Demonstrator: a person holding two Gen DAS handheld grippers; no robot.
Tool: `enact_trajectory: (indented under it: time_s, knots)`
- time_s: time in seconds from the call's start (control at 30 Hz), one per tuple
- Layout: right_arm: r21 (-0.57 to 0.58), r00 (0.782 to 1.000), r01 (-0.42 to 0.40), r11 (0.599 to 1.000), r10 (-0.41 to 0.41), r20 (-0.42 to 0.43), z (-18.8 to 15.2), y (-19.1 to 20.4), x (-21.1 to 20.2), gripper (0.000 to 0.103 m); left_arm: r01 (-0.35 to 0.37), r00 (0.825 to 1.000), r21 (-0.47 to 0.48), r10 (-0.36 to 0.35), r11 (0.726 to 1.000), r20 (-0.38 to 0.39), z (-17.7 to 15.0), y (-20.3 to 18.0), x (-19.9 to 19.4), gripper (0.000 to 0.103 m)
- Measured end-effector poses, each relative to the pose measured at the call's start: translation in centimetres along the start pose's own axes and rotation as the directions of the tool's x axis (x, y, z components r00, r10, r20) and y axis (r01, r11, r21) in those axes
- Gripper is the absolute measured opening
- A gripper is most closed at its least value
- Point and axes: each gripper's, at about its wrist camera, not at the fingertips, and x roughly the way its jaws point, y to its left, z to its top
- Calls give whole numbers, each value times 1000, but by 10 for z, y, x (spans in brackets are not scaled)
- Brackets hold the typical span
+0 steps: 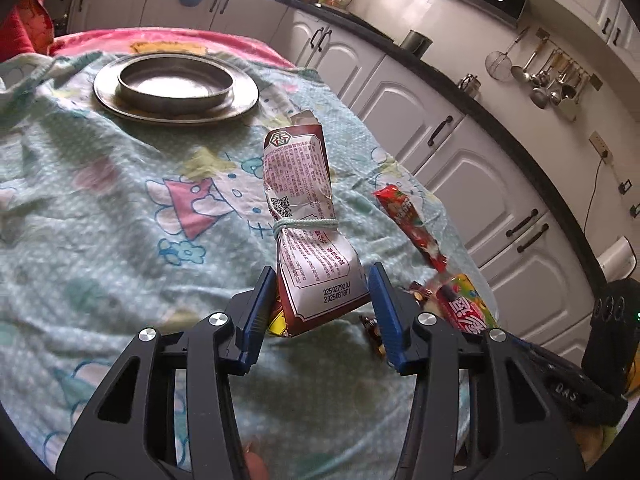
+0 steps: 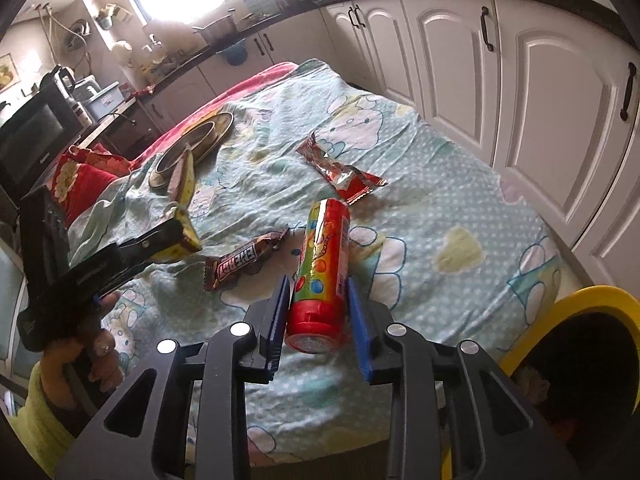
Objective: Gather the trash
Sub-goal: 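Carry the candy tube with the right tool while the left tool carries the box to the bin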
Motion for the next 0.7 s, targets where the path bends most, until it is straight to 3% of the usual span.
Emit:
enact_trajectory:
  time_s: [0.2,0.43,0.5,0.57,0.7]
  knots:
    - [-6,1000,3,1000,-3,21,-1,0,-10,27,22,999,15,-23,1000,36,-1,-8,-20,40]
    - [-54,998,62,997,-64,-24,-11,5,10,27,51,997,37,-53,998,55,-4,-20,-35,40]
    - [-45,999,48,998,-49,-23,-12,2,14,29,58,996,40,-60,998,62,-4,-22,-39,40]
    - [-37,998,62,997,-63,-21,-12,0,20,36,69,995,42,-71,997,63,-4,-24,-43,40]
    - [-43,998,58,997,-59,-13,-12,-1,26,35,85,994,59,-88,995,60,-4,-30,-45,40]
